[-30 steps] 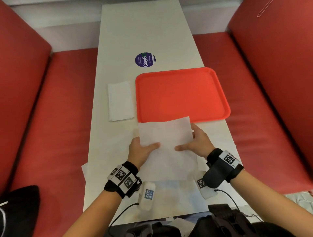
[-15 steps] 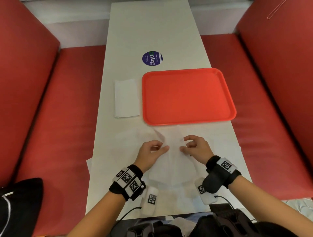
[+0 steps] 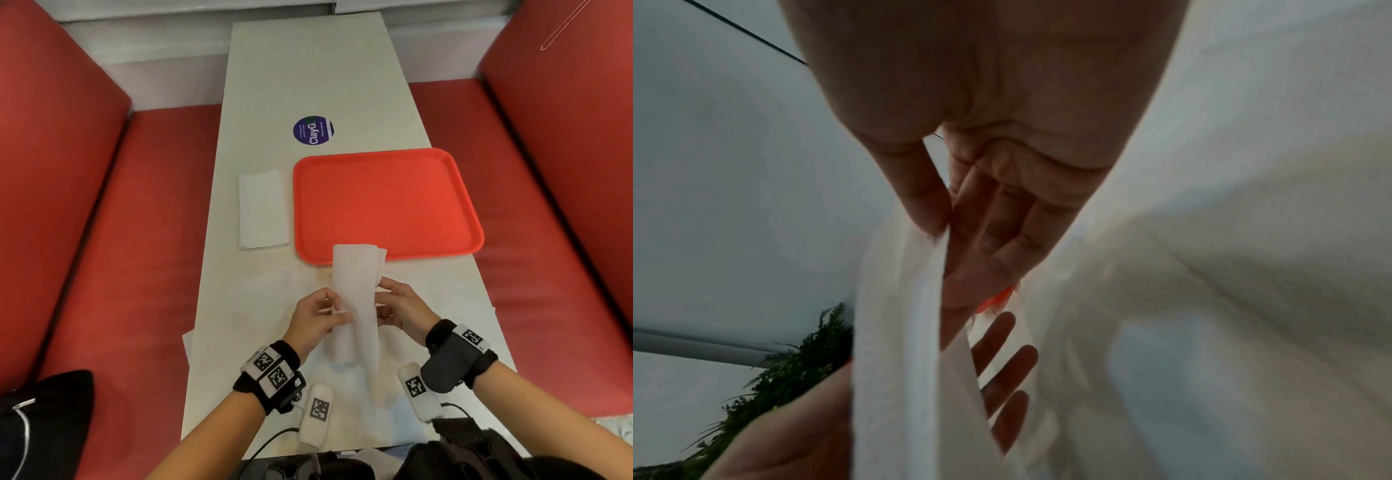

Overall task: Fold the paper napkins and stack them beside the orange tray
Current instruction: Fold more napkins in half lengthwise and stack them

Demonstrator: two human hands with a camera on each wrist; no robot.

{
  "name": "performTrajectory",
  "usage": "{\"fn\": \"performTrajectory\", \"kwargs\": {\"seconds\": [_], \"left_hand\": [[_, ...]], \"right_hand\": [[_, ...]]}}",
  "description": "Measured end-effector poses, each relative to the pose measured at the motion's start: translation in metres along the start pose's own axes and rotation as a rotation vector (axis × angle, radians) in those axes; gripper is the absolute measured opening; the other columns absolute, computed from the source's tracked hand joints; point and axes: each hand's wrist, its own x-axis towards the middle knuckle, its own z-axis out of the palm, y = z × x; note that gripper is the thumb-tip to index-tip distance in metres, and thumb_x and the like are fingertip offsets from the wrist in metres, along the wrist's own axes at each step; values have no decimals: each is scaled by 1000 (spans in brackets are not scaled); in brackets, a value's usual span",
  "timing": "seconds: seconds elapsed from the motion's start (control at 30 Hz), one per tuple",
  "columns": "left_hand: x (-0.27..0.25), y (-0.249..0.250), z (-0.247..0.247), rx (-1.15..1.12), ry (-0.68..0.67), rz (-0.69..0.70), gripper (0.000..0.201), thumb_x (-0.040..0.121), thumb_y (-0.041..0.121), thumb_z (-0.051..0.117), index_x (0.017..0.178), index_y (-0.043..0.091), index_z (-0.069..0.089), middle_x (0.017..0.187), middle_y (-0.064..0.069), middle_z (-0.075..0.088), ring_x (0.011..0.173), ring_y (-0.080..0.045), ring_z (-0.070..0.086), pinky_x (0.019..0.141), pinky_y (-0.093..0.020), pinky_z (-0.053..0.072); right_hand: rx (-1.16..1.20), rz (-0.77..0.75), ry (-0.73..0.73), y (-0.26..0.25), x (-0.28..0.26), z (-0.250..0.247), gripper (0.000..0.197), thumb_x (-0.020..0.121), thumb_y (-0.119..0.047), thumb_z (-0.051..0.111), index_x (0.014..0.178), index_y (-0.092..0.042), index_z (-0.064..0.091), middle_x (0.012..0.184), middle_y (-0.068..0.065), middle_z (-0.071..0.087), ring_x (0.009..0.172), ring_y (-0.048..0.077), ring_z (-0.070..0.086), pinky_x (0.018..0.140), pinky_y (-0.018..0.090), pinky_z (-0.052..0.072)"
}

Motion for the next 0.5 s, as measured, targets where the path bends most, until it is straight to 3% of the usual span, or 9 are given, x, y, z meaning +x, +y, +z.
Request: {"fn": "performTrajectory", "kwargs": {"seconds": [0.07,0.17,0.3,0.4,0.5], "left_hand": [[1,8,-7,-49,19,-45,32,71,6,81,72,17,51,92,-12,66,87,-27,62,78,-42,47],[14,34,-31,50,139,31,29,70,-6,80,77,13,59,102,-17,69,81,-26,67,75,-39,53],[41,95,-69,194,183,200,44,66,-12,80,104,8,69,106,-6,65,71,-14,68,66,-24,56],[64,143,-89,222,235,299,50,65,-9,83,109,9,69,104,5,67,65,-4,65,63,-16,52],[90,170,-117,150,334,368,49,64,-7,84,104,11,64,106,-1,64,81,-10,72,69,-25,58]], "right_hand": [[-8,1,1,-1,5,2,28,92,-13,58,118,-18,65,93,8,72,66,21,64,63,29,53],[-18,13,25,-5,10,4,17,98,-19,54,113,-15,61,92,13,71,65,28,66,60,31,51],[-75,10,20,-7,14,1,17,99,-22,53,113,-11,55,96,17,74,67,33,68,59,31,48],[-99,20,56,-6,18,-6,17,99,-19,52,113,-10,56,94,16,75,68,34,67,59,32,47],[-103,22,110,-7,23,-18,17,99,-19,52,112,-10,57,93,15,75,68,33,67,59,32,47]]}}
